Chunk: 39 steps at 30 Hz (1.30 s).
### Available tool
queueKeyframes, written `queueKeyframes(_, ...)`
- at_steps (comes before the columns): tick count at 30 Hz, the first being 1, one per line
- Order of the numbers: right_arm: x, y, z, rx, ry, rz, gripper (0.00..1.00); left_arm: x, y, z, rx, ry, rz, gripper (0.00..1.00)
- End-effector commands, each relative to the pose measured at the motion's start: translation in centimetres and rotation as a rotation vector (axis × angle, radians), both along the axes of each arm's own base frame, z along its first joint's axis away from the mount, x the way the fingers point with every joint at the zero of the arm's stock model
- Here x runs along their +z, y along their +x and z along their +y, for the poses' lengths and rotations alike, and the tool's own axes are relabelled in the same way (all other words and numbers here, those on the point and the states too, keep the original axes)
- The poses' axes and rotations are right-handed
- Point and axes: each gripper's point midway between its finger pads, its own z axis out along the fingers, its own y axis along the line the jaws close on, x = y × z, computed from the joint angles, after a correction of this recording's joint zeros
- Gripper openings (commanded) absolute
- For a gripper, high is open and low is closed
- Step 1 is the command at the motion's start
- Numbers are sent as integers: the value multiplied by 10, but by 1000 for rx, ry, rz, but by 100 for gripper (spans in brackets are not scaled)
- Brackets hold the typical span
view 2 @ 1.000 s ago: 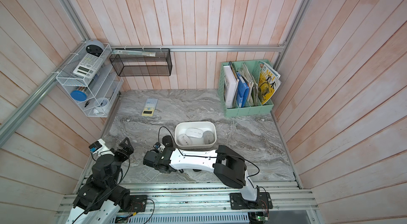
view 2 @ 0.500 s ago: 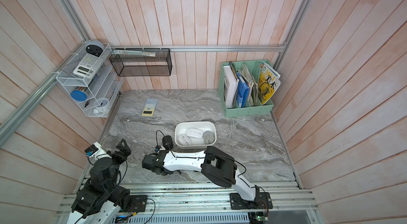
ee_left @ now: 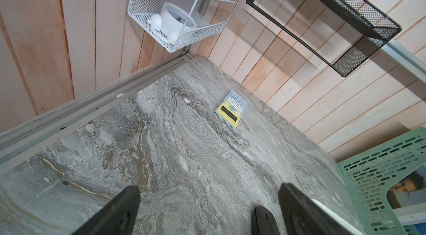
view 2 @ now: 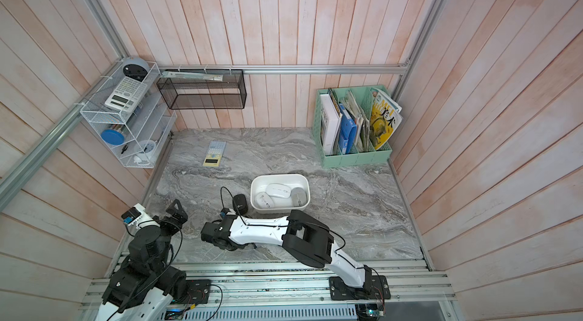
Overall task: Take out the mouse from the storage box
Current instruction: Place the mouse at the center of the board, then pick up the mouse from the storage box.
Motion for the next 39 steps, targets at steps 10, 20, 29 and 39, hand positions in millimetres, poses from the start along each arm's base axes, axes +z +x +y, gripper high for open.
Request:
queueKeyframes(10,2,-14,17,0,102,76,69,-9,2,1,13,11,34,100)
queueKeyframes(20,42,-19,14,4,223,80,80,-9,6,-4,-18,18,35,100)
queueKeyframes(29,90,14,-52,-103,285,-42,82,-26,28,-32,-144,38,125,100)
queueKeyframes(39,107,55,-171,-307,441,-116,83,-53,50,-102,-331,-71,444,100)
